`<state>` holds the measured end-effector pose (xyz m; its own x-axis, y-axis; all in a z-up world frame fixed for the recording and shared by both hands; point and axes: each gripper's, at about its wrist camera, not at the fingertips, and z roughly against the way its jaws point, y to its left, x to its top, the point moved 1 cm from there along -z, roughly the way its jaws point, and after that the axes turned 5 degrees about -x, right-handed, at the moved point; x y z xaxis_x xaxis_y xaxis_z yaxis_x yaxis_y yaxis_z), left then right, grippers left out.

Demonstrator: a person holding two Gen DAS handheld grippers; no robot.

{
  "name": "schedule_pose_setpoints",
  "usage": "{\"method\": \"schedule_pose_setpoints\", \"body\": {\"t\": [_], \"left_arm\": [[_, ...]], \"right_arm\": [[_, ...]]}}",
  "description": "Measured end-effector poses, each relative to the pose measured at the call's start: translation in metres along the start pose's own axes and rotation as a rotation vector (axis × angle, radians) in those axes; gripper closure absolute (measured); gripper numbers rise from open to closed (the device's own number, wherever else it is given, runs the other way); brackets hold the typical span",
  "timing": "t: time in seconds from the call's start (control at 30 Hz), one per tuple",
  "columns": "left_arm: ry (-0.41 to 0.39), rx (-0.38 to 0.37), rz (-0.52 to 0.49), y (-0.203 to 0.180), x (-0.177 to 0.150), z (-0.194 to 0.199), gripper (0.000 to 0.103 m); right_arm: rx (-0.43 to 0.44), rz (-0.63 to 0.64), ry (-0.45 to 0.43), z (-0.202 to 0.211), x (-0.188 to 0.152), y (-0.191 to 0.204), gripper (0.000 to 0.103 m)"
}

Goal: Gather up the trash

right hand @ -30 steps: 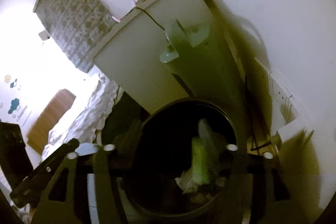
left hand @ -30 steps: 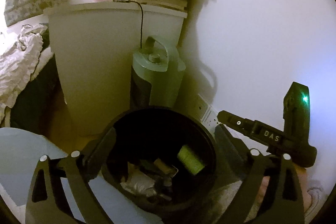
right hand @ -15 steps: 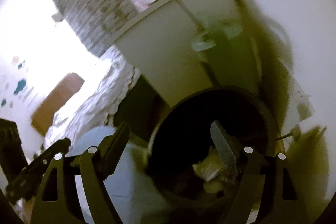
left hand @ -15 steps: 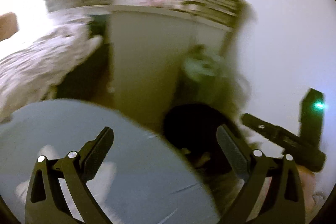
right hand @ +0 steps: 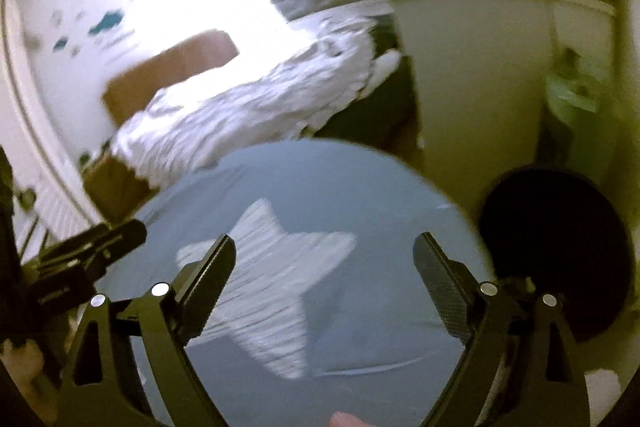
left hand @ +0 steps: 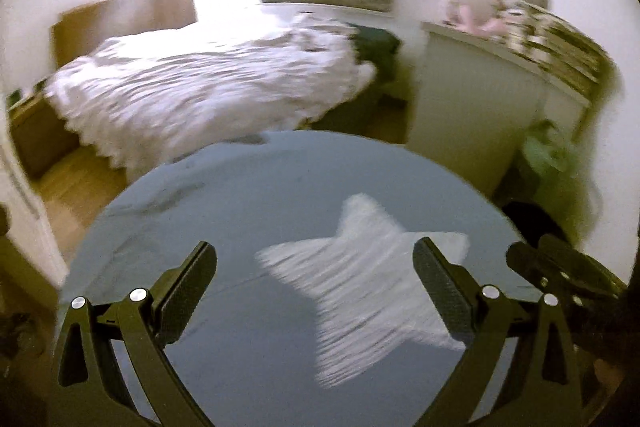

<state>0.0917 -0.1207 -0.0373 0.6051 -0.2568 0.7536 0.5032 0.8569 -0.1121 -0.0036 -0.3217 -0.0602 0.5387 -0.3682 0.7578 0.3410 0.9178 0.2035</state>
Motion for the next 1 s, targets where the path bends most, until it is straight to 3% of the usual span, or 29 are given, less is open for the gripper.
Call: {"method": "schedule_pose_setpoints", "body": {"t": [0.13, 0.17, 0.37, 1.0], "left_arm": [[0.007, 0.06, 0.058, 0.03, -0.009, 0.013, 0.005], [0.007, 0.067, 0.07, 0.036, -0.011, 0.016, 0.005], [-0.002, 0.12, 0.111, 0.059, -0.021, 0.032, 0.005], [-0.05, 0.134, 0.121, 0.063, -0.019, 0.051, 0.005]], "right_arm": [[0.02, 0.068, 0.006, -0.001, -0.007, 0.039, 0.013], [0.022, 0.08, 0.004, -0.001, -0.008, 0.047, 0.009], [0.045, 0.108, -0.018, 0.007, -0.012, 0.073, 0.006], [0.038, 0.158, -0.044, 0.011, -0.007, 0.081, 0.006]]}}
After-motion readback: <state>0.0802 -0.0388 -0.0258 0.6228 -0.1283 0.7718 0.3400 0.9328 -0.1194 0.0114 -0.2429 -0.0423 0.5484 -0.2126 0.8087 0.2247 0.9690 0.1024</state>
